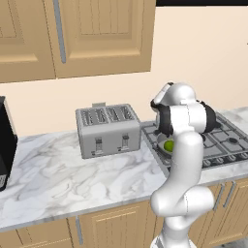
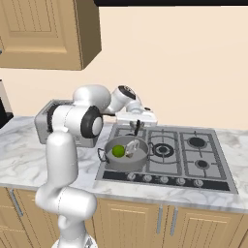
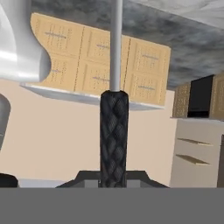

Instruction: Put the garlic and lime in the pot. Retrieve the spatula and lightly stir the vegetables in the pot.

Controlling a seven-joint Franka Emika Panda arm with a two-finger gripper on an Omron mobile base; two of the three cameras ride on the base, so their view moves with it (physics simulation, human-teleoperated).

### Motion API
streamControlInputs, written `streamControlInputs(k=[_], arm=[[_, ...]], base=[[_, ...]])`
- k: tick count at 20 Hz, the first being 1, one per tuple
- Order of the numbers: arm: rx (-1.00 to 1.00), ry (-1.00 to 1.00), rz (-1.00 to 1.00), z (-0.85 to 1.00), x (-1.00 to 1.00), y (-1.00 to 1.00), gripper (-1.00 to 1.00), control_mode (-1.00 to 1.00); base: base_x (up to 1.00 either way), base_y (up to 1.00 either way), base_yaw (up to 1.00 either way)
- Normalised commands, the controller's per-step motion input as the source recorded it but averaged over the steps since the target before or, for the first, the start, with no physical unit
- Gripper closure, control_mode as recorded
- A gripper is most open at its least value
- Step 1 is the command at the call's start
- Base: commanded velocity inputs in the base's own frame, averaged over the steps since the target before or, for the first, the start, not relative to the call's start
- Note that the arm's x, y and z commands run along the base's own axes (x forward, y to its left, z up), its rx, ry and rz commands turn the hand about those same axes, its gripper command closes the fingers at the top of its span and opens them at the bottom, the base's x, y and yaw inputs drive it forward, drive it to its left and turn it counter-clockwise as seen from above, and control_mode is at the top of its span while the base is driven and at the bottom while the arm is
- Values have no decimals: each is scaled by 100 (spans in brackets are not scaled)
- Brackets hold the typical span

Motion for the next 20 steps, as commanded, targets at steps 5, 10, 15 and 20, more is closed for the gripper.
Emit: streamControlInputs(k=[5, 10, 15, 20], arm=[[0, 6, 0, -30, 0, 14, 100, -100], [0, 8, 0, -8, -11, 8, 100, -100], [0, 0, 0, 0, -33, 3, 100, -100], [-1, 0, 0, 0, 14, 5, 100, -100]], base=[[0, 0, 0], [0, 0, 0], [0, 0, 0], [0, 0, 0]])
